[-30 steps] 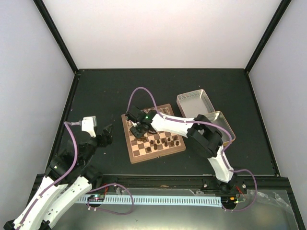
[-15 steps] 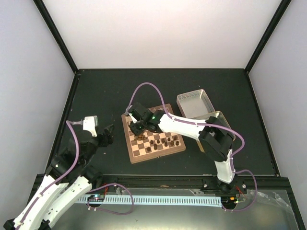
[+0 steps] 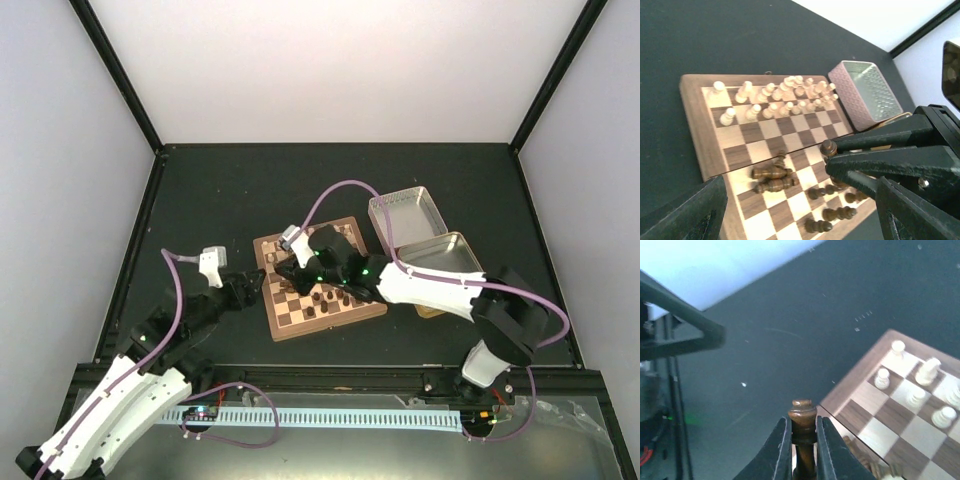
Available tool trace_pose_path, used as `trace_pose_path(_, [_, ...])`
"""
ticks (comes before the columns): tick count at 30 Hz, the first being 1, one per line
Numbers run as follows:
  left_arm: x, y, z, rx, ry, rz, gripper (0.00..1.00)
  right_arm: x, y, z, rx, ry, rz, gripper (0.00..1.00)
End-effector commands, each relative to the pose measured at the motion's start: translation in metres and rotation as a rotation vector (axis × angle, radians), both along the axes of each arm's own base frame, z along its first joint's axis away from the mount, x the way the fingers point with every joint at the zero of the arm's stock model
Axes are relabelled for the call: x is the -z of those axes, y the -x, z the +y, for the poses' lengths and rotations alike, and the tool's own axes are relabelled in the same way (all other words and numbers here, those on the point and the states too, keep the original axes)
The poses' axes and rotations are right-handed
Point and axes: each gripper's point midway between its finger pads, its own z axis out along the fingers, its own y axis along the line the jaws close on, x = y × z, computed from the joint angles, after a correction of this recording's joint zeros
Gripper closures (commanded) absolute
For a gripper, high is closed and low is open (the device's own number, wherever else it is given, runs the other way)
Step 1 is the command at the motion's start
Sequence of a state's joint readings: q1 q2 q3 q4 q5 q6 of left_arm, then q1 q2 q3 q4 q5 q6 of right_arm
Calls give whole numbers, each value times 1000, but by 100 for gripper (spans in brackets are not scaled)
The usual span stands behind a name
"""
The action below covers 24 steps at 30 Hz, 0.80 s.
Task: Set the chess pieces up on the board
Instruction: Place the chess piece on the chessboard.
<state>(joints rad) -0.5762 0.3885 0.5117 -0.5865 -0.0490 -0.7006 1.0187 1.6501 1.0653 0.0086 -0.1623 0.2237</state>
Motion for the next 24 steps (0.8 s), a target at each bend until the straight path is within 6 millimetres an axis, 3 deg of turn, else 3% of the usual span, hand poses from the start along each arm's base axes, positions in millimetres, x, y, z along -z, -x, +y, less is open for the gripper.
trace_pose_path(1, [-30, -4, -18, 44, 162, -56, 17, -48, 14, 12, -118, -216, -110, 96])
trace_pose_path(8, [-25, -7, -8, -14, 140, -48, 18, -50, 31, 19, -156, -296, -92, 94])
trace_pose_path(15, [-9, -1, -19, 33, 138, 51, 38, -45, 40, 24, -151, -325, -89, 94])
trace_pose_path(24, [-10, 5, -40, 100, 278, 145, 60, -46, 36, 21, -127, -320, -112, 94])
